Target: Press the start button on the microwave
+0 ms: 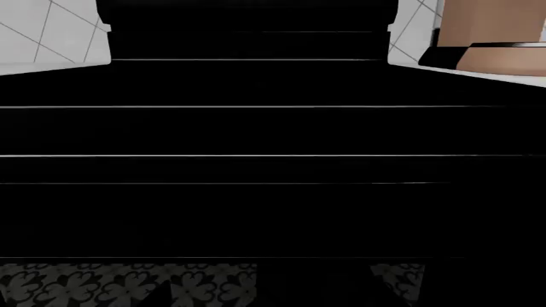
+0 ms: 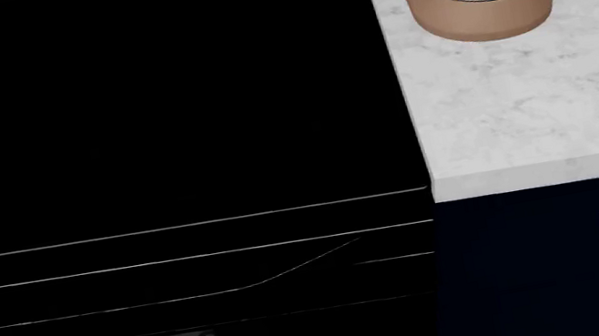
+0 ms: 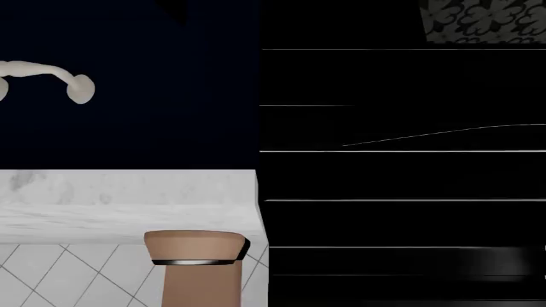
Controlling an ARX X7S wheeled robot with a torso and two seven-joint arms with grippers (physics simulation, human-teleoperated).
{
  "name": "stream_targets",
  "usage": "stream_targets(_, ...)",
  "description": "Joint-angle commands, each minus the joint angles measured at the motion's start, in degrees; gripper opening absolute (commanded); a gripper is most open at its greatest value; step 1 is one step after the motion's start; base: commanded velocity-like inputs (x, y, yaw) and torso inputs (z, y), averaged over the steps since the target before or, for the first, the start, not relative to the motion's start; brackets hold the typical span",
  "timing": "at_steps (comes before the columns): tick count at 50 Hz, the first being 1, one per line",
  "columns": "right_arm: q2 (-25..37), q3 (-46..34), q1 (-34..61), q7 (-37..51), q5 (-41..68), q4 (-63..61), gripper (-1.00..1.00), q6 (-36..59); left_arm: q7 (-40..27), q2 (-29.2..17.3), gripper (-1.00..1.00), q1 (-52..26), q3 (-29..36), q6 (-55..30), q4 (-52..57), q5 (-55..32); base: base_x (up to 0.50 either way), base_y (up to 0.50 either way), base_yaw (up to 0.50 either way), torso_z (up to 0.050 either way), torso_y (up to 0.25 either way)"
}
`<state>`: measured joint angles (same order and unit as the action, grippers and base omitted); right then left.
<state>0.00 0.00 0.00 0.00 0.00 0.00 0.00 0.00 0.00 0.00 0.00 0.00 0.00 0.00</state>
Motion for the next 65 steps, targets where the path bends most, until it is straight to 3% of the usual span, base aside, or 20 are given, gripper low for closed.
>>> stream_targets(1, 0.70, -0.89, -0.06, 0.89, 0.70, -0.28, 1.00, 0.22, -0.75, -0.69, 1.00, 0.02, 0.75, 0.10, -0.07, -0.69, 0.00, 0.00, 0.00, 0.000, 0.000)
stream_targets(19, 3.40, -4.23, -1.09, 3.77, 3.18, 0.15, 1.00, -1.62, -4.61, -2.24, 1.00, 0.05, 3.04, -1.05, -0.31, -5.08, 0.00, 0.00, 0.00, 0.000, 0.000)
stream_targets(20, 3.49, -4.30, -1.13, 3.85, 3.33, 0.01, 1.00, -1.63, -5.62, -2.59, 1.00, 1.63, 3.54, -7.25, 6.67, -4.91, 0.00, 0.00, 0.00, 0.000, 0.000)
stream_targets(21, 3.60, -4.39, -1.15, 3.89, 3.48, -0.08, 1.00, -1.67, -5.90, -2.74, 1.00, 1.80, 3.79, -8.11, 7.83, -4.89, 0.00, 0.00, 0.00, 0.000, 0.000)
stream_targets(36, 5.65, -6.27, -2.01, 6.19, 2.07, -10.94, 1.00, 3.35, -7.71, -5.02, 1.00, 1.46, 6.26, -7.35, 11.23, -3.74, 0.00, 0.00, 0.00, 0.000, 0.000)
stream_targets(39, 6.06, -6.50, -2.05, 6.46, 2.07, -14.59, 1.00, 5.38, -6.94, -6.92, 1.00, -0.09, 7.68, -14.01, 18.41, -2.42, 0.00, 0.00, 0.00, 0.000, 0.000)
stream_targets(52, 9.03, -5.84, 2.38, 7.16, 2.39, -29.68, 1.00, 21.25, -6.18, -8.90, 1.00, -9.44, 8.94, -29.58, 28.10, -1.93, 0.00, 0.00, 0.00, 0.000, 0.000)
stream_targets(65, 11.78, -4.43, 19.85, 6.76, 5.28, -41.89, 1.00, 49.72, -3.40, -9.44, 1.00, -27.89, 4.92, -48.75, 29.93, -8.91, 0.00, 0.00, 0.00, 0.000, 0.000)
